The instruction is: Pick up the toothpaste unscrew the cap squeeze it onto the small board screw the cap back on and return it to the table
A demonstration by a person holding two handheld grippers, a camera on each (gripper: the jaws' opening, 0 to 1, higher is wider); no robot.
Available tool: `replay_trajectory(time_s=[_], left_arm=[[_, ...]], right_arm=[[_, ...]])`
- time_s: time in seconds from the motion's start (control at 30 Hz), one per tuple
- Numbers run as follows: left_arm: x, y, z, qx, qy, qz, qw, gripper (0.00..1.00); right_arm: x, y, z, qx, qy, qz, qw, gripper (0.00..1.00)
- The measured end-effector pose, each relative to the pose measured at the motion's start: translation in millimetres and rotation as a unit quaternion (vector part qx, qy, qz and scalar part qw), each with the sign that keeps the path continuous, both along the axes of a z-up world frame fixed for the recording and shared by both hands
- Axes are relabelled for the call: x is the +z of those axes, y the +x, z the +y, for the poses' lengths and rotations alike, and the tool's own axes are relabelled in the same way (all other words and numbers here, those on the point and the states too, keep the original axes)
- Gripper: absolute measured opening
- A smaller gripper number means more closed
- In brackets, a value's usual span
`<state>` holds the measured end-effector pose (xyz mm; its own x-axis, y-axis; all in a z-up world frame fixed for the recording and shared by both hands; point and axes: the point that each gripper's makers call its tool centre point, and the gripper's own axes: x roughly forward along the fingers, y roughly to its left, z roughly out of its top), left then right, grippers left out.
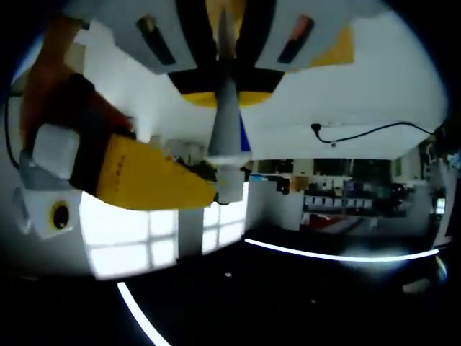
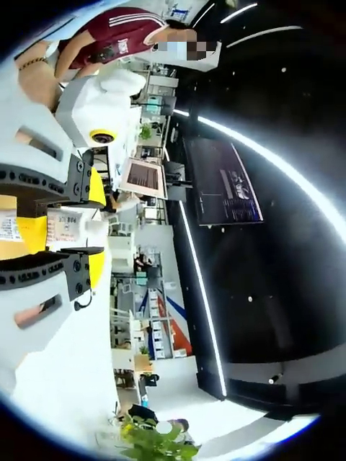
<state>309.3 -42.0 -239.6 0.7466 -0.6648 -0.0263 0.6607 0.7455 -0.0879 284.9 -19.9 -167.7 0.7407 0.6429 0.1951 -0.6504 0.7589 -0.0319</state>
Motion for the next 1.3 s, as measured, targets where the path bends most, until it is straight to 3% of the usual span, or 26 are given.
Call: replay_trajectory(time_s=[0.3, 0.53, 0.93, 1.1, 1.2, 1.3], left_arm=[[-1.8, -3.8, -6, -0.008, 0.006, -0.001, 1.0, 0.05], [-3.8, -3.8, -6, -0.008, 0.013, -0.001, 0.9999, 0.05], [-4.1, -9.2, -14, -0.042, 0.005, 0.003, 0.9991, 0.05], [0.0, -15.4, -19, -0.103, -0.009, 0.004, 0.9946, 0.05], [-0.7, -14.5, -22, -0.118, 0.012, -0.009, 0.9929, 0.05], [-0.4, -20.9, -28, -0.178, 0.006, 0.01, 0.984, 0.05]], right_arm=[[-3.7, 8, 2, -0.016, -0.013, 0.001, 0.9998, 0.11], [-5.3, 9, 1, -0.017, -0.006, 0.004, 0.9998, 0.1], [-6.3, 6, -5, 0.0, -0.004, -0.003, 1.0, 0.09], [-2.4, 1, -6, 0.034, -0.02, -0.015, 0.9991, 0.09], [-2.3, 1, -9, 0.071, -0.032, -0.01, 0.9969, 0.09], [-1.8, 0, -10, 0.126, -0.016, 0.01, 0.9919, 0.09]])
